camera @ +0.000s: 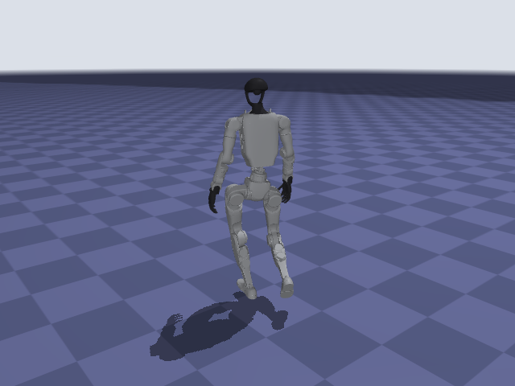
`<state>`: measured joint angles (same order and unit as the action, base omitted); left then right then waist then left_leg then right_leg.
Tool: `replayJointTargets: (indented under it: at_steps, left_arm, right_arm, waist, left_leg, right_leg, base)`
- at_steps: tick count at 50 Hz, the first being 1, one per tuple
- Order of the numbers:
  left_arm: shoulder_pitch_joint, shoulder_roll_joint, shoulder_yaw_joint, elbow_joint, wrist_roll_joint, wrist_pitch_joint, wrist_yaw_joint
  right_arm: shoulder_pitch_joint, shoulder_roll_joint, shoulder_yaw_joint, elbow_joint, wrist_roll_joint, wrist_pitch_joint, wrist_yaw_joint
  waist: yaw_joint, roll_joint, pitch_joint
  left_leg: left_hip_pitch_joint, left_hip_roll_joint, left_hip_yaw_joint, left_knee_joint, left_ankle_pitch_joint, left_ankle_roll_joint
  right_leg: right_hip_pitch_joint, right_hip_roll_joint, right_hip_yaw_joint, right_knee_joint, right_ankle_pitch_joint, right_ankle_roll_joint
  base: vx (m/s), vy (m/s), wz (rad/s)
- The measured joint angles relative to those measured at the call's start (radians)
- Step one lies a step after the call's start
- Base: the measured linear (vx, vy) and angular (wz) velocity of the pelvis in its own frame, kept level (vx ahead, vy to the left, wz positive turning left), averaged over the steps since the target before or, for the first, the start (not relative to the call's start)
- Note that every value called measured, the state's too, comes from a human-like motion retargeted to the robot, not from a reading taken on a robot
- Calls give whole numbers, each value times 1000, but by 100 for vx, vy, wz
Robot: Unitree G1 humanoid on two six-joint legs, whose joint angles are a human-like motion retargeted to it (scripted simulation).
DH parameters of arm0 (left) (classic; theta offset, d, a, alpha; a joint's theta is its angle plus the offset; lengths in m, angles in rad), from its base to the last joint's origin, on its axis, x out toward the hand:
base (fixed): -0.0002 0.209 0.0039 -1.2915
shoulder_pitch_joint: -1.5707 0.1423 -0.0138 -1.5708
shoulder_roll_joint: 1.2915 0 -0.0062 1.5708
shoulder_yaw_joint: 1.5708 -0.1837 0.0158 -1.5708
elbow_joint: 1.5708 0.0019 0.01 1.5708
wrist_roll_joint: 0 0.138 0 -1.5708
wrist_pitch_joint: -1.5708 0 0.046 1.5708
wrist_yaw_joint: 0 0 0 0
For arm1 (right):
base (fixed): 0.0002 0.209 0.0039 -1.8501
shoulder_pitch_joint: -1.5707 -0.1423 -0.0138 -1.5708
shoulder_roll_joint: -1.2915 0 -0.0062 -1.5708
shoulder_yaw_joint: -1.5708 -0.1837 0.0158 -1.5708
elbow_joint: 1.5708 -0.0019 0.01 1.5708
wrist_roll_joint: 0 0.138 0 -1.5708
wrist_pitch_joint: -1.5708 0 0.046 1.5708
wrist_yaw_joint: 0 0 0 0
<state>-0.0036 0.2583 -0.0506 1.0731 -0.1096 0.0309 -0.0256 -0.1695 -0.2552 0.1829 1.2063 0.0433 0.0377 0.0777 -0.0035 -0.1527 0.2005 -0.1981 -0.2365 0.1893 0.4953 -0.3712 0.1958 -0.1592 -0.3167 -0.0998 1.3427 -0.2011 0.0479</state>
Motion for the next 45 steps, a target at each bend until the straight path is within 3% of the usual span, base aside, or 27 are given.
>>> replayJointTargets:
  at_steps: [4, 7, 12, 15, 18, 20, 25, 27, 30, 35, 40, 45]
  left_arm:
    - [-62, 61, 25, -141, -29, -24, 44]
    - [-103, 101, 49, -239, -51, -51, 76]
    - [-139, 144, 76, -357, -55, -88, 114]
    - [-133, 143, 82, -379, -61, -97, 129]
    - [-101, 117, 91, -353, -76, -91, 131]
    - [-70, 90, 90, -313, -86, -82, 130]
    - [-11, 29, 42, -161, -88, -51, 97]
    - [-2, 15, 12, -116, -70, -38, 79]
    - [-1, 5, -28, -74, -41, -21, 57]
    - [-6, -7, -51, -41, -17, -10, 45]
    - [-23, -15, -50, -4, -5, -4, 52]
    - [-41, -16, -45, 27, -12, 0, 63]
  right_arm:
    - [62, 17, -15, 106, -42, 13, 15]
    - [99, 23, -30, 155, -48, 21, 22]
    - [131, 20, -43, 183, -46, 44, 33]
    - [141, 19, -47, 178, -43, 50, 32]
    - [133, 19, -51, 161, -39, 53, 24]
    - [120, 20, -50, 143, -31, 49, 14]
    - [63, 8, -35, 48, 30, 29, -14]
    - [38, -5, -30, -4, 58, 22, -30]
    - [1, -28, -31, -77, 92, 15, -58]
    - [-46, -54, -36, -156, 126, 1, -84]
    - [-56, -52, -38, -176, 150, -9, -82]
    - [-34, -28, -47, -131, 163, -2, -75]
  waist:
    - [-56, 20, 27]
    - [-92, 42, 53]
    - [-114, 79, 76]
    - [-115, 77, 69]
    - [-114, 89, 65]
    - [-111, 101, 65]
    - [-100, 158, 60]
    - [-83, 173, 57]
    - [-45, 172, 58]
    - [2, 145, 70]
    - [1, 113, 76]
    - [-14, 108, 69]
  left_leg:
    - [174, -16, -67, -125, -18, -24]
    - [283, 3, -116, -181, -52, -36]
    - [408, 57, -171, -210, -142, -44]
    - [452, 65, -189, -164, -208, -42]
    - [484, 94, -197, -67, -240, -54]
    - [480, 123, -203, 44, -228, -75]
    - [315, 271, -176, 485, -61, -151]
    - [227, 332, -153, 611, -42, -145]
    - [120, 373, -120, 670, -102, -115]
    - [40, 330, -84, 440, -203, -93]
    - [85, 246, -85, 127, -117, -117]
    - [140, 228, -88, 54, -105, -109]
  right_leg:
    - [-150, -7, -36, -66, -162, -31]
    - [-222, 43, -48, -276, -185, -7]
    - [-236, 184, 11, -779, -65, 92]
    - [-239, 211, 53, -846, -10, 115]
    - [-208, 243, 58, -778, 30, 94]
    - [-183, 269, 52, -722, 14, 65]
    - [-94, 368, 7, -739, -34, -4]
    - [-52, 400, -6, -792, -37, -14]
    - [22, 417, -12, -875, -42, -10]
    - [135, 400, -5, -972, -64, 7]
    - [215, 371, 6, -1033, -92, 17]
    - [247, 365, 9, -1019, -138, 13]
  base:
    - [68, -1, 40]
    - [67, -6, 40]
    - [62, -8, 25]
    - [58, -10, 22]
    - [58, -12, 21]
    - [55, -13, 14]
    - [48, -12, 17]
    - [44, -10, 2]
    - [42, -8, -6]
    - [39, -5, -9]
    - [33, -4, -2]
    - [24, -1, 2]
